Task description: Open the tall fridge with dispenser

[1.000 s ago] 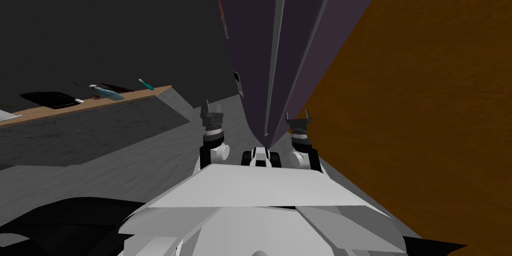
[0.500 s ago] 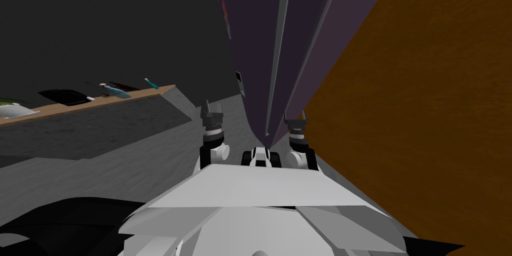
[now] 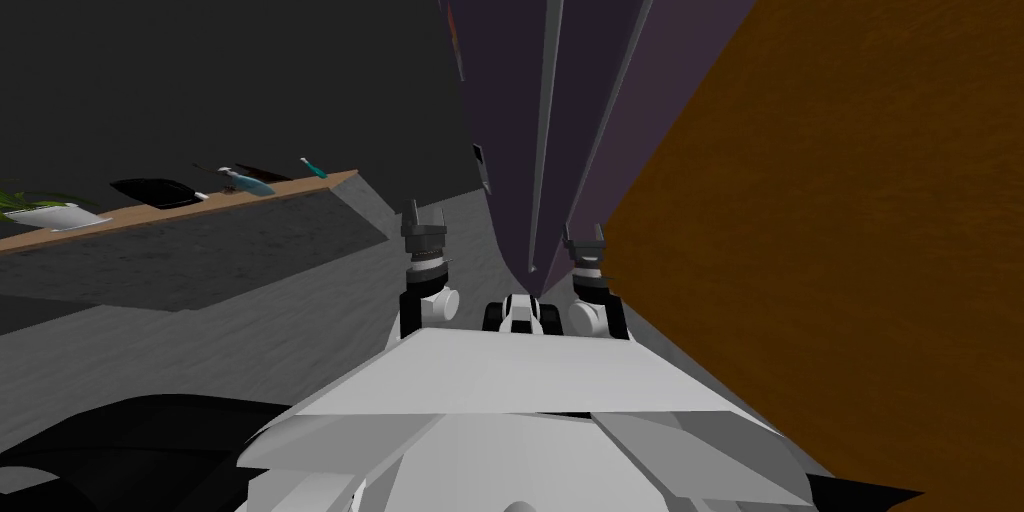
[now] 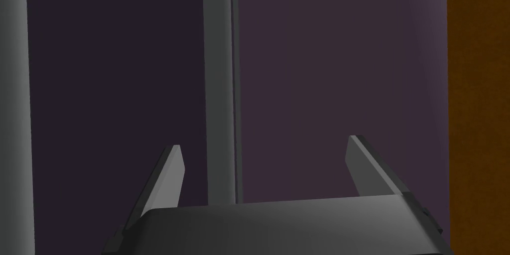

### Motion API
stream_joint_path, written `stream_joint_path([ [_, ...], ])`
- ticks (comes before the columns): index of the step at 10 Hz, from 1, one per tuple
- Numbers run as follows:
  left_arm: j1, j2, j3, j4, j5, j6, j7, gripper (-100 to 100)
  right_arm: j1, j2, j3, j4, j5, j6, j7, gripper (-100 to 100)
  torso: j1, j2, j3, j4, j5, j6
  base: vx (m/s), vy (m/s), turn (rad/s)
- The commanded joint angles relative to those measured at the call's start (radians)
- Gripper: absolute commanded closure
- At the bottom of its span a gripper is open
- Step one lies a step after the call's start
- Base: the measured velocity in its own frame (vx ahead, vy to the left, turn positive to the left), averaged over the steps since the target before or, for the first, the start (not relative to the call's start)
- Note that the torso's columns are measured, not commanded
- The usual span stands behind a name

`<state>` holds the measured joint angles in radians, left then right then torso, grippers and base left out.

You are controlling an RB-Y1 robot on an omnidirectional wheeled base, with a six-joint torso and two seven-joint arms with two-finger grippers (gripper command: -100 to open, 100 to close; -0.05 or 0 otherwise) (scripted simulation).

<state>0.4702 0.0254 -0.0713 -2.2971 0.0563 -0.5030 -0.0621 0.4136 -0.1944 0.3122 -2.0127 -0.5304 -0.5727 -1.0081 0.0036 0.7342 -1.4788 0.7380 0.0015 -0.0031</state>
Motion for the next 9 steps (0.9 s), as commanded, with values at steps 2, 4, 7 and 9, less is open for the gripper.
stream_joint_path([
  [2, 0.0, 0.0, 0.0, 0.0, 0.0, 0.0, 0.0, 0, -0.027, -0.01, 0.038, 0.027, -0.053, -0.017, -0.09, -100, 0.001, -0.002, -0.001, -0.001, 0.0, -0.001, -0.012, -0.014, 0.046],
  [4, 0.0, 0.0, 0.0, 0.0, 0.0, 0.0, 0.0, 0, -0.044, -0.016, 0.063, 0.044, -0.088, -0.025, -0.137, -100, 0.002, -0.004, -0.003, -0.001, 0.001, -0.002, -0.013, -0.015, 0.044],
  [7, 0.0, 0.0, 0.0, 0.0, 0.0, 0.0, 0.0, 0, -0.084, -0.028, 0.116, 0.079, -0.157, -0.041, -0.223, -100, 0.004, -0.006, -0.004, 0.0, 0.001, -0.002, -0.013, -0.018, 0.038],
  [9, 0.0, 0.0, 0.0, 0.0, 0.0, 0.0, 0.0, 0, -0.105, -0.035, 0.143, 0.097, -0.19, -0.048, -0.271, -100, 0.004, -0.007, -0.005, -0.001, 0.002, -0.003, -0.016, -0.018, 0.039],
])
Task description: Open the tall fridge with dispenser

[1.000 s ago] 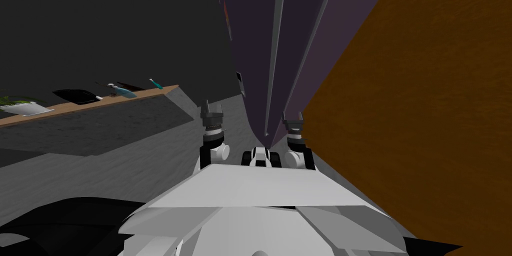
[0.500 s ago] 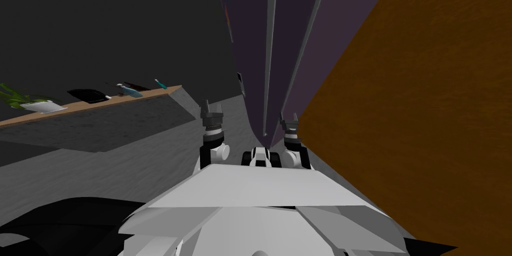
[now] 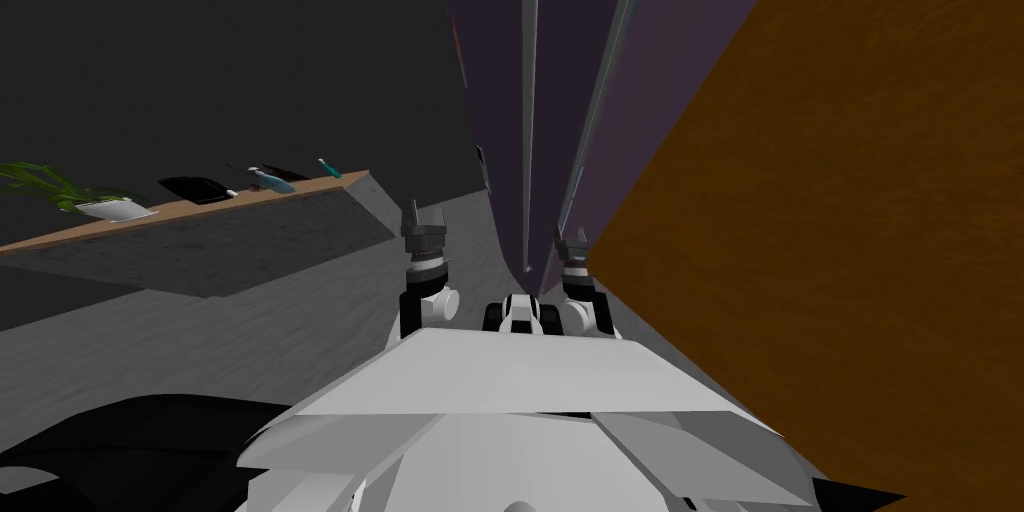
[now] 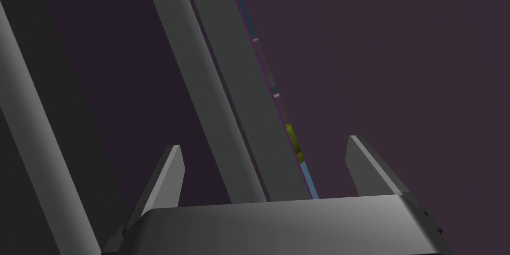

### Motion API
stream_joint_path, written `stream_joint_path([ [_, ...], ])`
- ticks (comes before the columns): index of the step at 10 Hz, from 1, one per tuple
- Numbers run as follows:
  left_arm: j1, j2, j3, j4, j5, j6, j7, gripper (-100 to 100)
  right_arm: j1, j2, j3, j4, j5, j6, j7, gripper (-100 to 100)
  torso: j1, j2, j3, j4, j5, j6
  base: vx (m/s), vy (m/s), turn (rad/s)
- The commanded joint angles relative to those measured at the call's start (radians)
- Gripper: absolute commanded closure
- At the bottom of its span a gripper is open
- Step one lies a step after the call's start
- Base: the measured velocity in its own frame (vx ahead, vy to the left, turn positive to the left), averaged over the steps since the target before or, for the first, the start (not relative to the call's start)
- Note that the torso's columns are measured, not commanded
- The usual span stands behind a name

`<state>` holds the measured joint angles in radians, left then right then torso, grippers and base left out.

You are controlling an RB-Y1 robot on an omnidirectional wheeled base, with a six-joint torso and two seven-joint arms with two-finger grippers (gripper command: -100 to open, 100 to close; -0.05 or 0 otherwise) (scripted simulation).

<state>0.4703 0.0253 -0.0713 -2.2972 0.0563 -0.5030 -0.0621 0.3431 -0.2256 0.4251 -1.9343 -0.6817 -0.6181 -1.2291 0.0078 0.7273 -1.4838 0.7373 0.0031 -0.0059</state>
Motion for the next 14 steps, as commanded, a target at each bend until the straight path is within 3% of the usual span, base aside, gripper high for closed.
stream_joint_path([
  [1, 0.0, 0.0, 0.0, 0.0, 0.0, 0.0, 0.0, 0, -0.035, -0.004, 0.03, 0.018, -0.039, -0.003, -0.054, -100, 0.0, 0.0, 0.0, 0.001, 0.0, -0.001, -0.016, -0.015, 0.03],
  [2, 0.0, 0.0, 0.0, 0.0, 0.0, 0.0, 0.0, 0, -0.057, -0.011, 0.057, 0.036, -0.071, -0.01, -0.095, -100, 0.001, -0.001, -0.001, 0.0, 0.0, -0.001, -0.017, -0.023, 0.029],
  [5, 0.0, 0.0, 0.0, 0.0, 0.0, 0.0, 0.0, 0, -0.079, -0.018, 0.083, 0.053, -0.103, -0.017, -0.139, -100, 0.002, -0.004, -0.003, 0.0, 0.001, -0.002, -0.013, -0.023, 0.04],
  [7, 0.0, 0.0, 0.0, 0.0, 0.0, 0.0, 0.0, 0, -0.124, -0.033, 0.134, 0.086, -0.162, -0.03, -0.204, -100, 0.002, -0.005, -0.004, -0.001, 0.001, -0.002, -0.019, -0.027, 0.048],
  [8, 0.0, 0.0, 0.0, 0.0, 0.0, 0.0, 0.0, 0, -0.124, -0.033, 0.134, 0.086, -0.162, -0.03, -0.219, -100, 0.002, -0.007, -0.005, -0.001, 0.001, -0.003, -0.017, -0.028, 0.052],
  [10, 0.0, 0.0, 0.0, 0.0, 0.0, 0.0, 0.0, 0, -0.165, -0.048, 0.181, 0.115, -0.217, -0.042, -0.281, -100, 0.002, -0.007, -0.005, -0.001, 0.0, -0.001, -0.015, -0.028, 0.047],
  [11, 0.0, 0.0, 0.0, 0.0, 0.0, 0.0, 0.0, 0, -0.165, -0.048, 0.181, 0.115, -0.217, -0.042, -0.292, -100, 0.001, -0.007, -0.005, -0.001, 0.0, -0.002, -0.015, -0.023, 0.041],
  [14, 0.0, 0.0, 0.0, 0.0, 0.0, 0.0, 0.0, 0, -0.219, -0.068, 0.24, 0.151, -0.287, -0.057, -0.385, -100, 0.0, -0.009, -0.005, -0.003, -0.001, -0.002, -0.019, -0.028, 0.034],
])
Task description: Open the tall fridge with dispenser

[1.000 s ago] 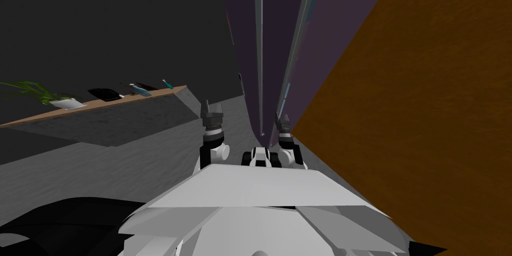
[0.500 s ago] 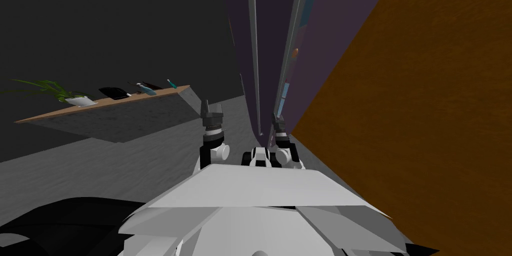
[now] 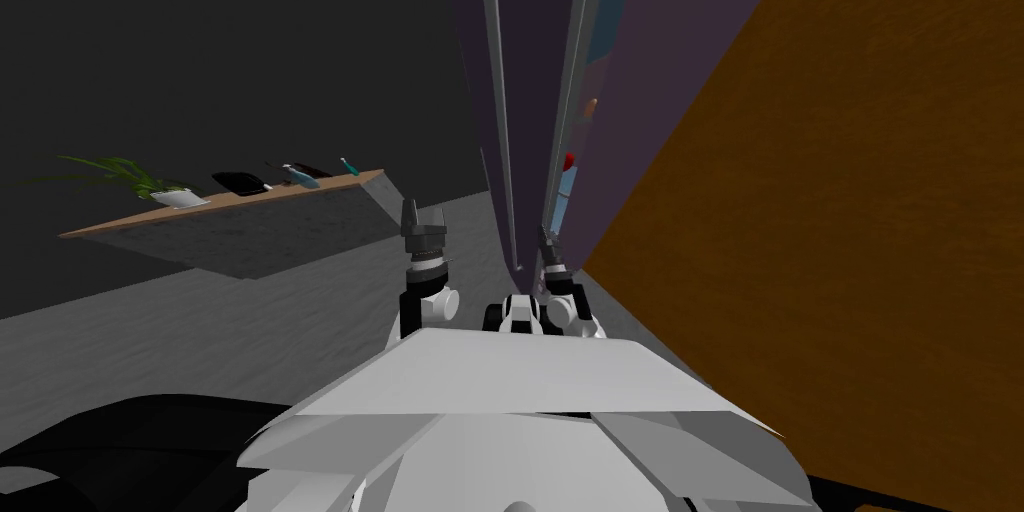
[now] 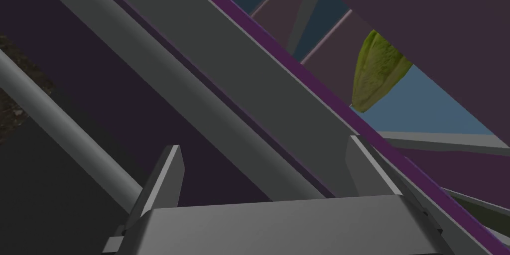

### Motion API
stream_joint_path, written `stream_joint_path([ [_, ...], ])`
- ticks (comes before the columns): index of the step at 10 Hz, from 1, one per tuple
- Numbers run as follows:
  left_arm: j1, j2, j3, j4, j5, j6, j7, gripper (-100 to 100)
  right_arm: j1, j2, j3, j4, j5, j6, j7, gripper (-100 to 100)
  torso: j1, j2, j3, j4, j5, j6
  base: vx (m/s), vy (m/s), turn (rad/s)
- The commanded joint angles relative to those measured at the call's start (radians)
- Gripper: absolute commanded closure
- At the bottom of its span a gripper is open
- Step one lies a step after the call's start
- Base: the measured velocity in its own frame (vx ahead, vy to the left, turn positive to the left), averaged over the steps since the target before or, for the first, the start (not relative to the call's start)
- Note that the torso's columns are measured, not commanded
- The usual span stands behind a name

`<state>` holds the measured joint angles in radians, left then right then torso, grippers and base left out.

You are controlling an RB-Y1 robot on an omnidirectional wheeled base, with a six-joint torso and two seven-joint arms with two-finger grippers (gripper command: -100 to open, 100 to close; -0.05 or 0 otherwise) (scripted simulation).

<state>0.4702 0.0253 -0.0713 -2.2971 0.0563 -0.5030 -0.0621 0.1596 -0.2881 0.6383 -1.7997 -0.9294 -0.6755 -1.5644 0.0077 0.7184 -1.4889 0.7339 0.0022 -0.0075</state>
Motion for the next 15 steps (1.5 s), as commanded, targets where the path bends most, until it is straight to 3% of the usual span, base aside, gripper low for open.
stream_joint_path([
  [1, 0.0, 0.0, 0.0, 0.0, 0.0, 0.0, 0.0, 0, -0.05, -0.012, 0.043, 0.026, -0.058, -0.004, -0.076, -100, 0.0, -0.003, -0.001, -0.001, -0.001, -0.003, -0.026, -0.036, 0.041],
  [5, 0.0, 0.0, 0.0, 0.0, 0.0, 0.0, 0.0, 0, -0.088, -0.03, 0.086, 0.053, -0.112, -0.016, -0.151, -100, 0.0, -0.011, -0.005, -0.007, -0.002, -0.002, -0.016, -0.021, 0.043],
  [6, 0.0, 0.0, 0.0, 0.0, 0.0, 0.0, 0.0, 0, -0.083, -0.027, 0.08, 0.042, -0.103, -0.025, -0.138, -100, -0.001, -0.012, -0.005, -0.008, -0.002, -0.002, -0.034, -0.012, -0.025],
  [10, 0.0, 0.0, 0.0, 0.0, 0.0, 0.0, 0.0, 0, -0.105, -0.003, 0.044, 0.008, -0.141, 0.043, -0.1, -100, 0.001, -0.004, -0.002, 0.0, -0.001, -0.003, 0.006, -0.01, -0.077],
  [11, 0.0, 0.0, 0.0, 0.0, 0.0, 0.0, 0.0, 0, -0.09, -0.009, 0.051, 0.02, -0.136, 0.025, -0.105, -100, 0.004, -0.007, -0.003, 0.002, 0.001, -0.006, -0.016, -0.019, -0.053],
  [12, 0.0, 0.0, 0.0, 0.0, 0.0, 0.0, 0.0, 0, -0.092, -0.018, 0.066, 0.026, -0.118, 0.0, -0.125, 100, 0.004, -0.003, -0.001, -0.001, 0.0, -0.003, -0.021, 0.0, 0.128],
  [13, 0.0, 0.0, 0.0, 0.0, 0.0, 0.0, 0.0, 0, -0.086, -0.025, 0.077, 0.036, -0.106, -0.021, -0.137, 100, 0.004, 0.003, 0.002, 0.003, 0.001, -0.003, -0.02, 0.014, 0.146],
  [14, 0.0, 0.0, 0.0, 0.0, 0.0, 0.0, 0.0, 0, -0.079, -0.025, 0.071, 0.033, -0.113, -0.009, -0.124, 100, 0.003, 0.005, 0.004, 0.004, 0.0, -0.001, -0.026, 0.003, 0.008],
  [15, 0.0, 0.0, 0.0, 0.0, 0.0, 0.0, 0.0, 0, -0.077, -0.002, 0.058, 0.04, -0.109, -0.019, -0.109, 100, -0.002, 0.006, 0.005, 0.002, -0.001, 0.003, -0.051, 0.112, -0.084],
])
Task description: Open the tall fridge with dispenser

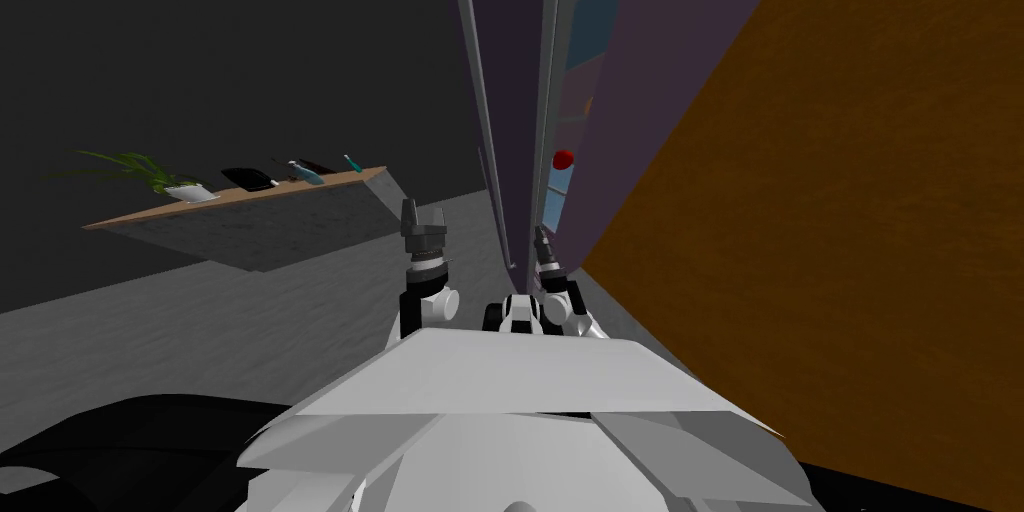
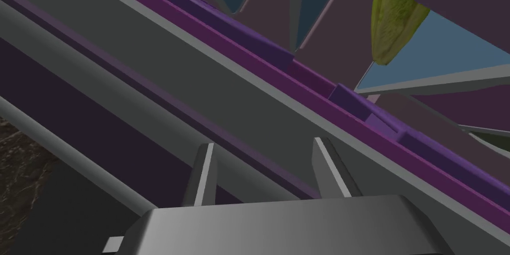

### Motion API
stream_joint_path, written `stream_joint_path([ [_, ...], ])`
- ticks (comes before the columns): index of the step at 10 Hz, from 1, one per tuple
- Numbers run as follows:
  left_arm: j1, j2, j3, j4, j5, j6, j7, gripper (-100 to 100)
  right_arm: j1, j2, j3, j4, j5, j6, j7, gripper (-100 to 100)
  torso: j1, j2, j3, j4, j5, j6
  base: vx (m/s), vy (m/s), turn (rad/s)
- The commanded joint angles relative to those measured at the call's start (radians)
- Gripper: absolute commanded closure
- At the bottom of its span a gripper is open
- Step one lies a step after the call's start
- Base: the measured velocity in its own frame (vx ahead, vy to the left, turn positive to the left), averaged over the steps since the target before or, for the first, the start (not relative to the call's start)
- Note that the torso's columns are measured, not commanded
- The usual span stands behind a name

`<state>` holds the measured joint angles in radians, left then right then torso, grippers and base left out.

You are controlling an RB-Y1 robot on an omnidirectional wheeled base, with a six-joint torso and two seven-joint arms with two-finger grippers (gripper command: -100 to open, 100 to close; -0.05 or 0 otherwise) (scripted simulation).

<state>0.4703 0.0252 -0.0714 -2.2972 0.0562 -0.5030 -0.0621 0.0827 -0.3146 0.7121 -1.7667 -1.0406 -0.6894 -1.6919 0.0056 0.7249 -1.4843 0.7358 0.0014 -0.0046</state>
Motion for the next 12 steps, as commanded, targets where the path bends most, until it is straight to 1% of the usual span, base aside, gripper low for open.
stream_joint_path([
  [1, 0.0, 0.0, 0.0, 0.0, 0.0, 0.0, 0.0, 0, 0.001, 0.049, -0.032, 0.015, 0.005, -0.011, 0.037, 100, 0.002, 0.001, 0.001, -0.003, 0.0, 0.001, -0.064, 0.252, -0.126],
  [2, 0.0, 0.0, 0.0, 0.0, 0.0, 0.0, 0.0, 0, 0.001, 0.049, -0.032, 0.015, 0.005, -0.011, 0.037, 100, 0.008, -0.002, 0.0, -0.006, 0.001, 0.0, -0.047, 0.267, -0.068],
  [4, 0.0, 0.0, 0.0, 0.0, 0.0, 0.0, 0.0, 0, 0.001, 0.098, -0.063, 0.029, 0.01, -0.021, 0.075, 100, 0.002, -0.008, -0.004, -0.006, 0.0, -0.002, -0.067, 0.282, -0.079],
  [7, 0.0, 0.0, 0.0, 0.0, 0.0, 0.0, 0.0, 0, 0.002, 0.171, -0.11, 0.051, 0.017, -0.037, 0.131, 100, 0.001, -0.008, -0.005, -0.002, 0.0, -0.002, -0.064, 0.323, -0.11],
  [8, 0.0, 0.0, 0.0, 0.0, 0.0, 0.0, 0.0, 0, 0.002, 0.171, -0.11, 0.051, 0.017, -0.037, 0.131, 100, -0.001, -0.008, -0.006, -0.001, 0.0, -0.002, -0.06, 0.254, -0.03],
  [9, 0.0, 0.0, 0.0, 0.0, 0.0, 0.0, 0.0, 0, 0.002, 0.195, -0.126, 0.059, 0.02, -0.042, 0.149, 100, -0.004, -0.007, -0.005, -0.001, 0.0, -0.002, -0.089, 0.259, -0.039],
  [11, 0.0, 0.0, 0.0, 0.0, 0.0, 0.0, 0.0, 0, 0.003, 0.244, -0.158, 0.074, 0.025, -0.053, 0.187, 100, 0.002, 0.0, 0.0, -0.001, 0.001, 0.001, -0.079, 0.365, -0.108],
  [12, 0.0, -0.001, -0.001, 0.0, 0.0, 0.0, 0.0, 0, 0.006, 0.225, -0.15, 0.067, 0.021, -0.051, 0.171, 100, 0.001, 0.002, 0.002, 0.0, 0.001, 0.001, -0.041, 0.171, -0.034],
])
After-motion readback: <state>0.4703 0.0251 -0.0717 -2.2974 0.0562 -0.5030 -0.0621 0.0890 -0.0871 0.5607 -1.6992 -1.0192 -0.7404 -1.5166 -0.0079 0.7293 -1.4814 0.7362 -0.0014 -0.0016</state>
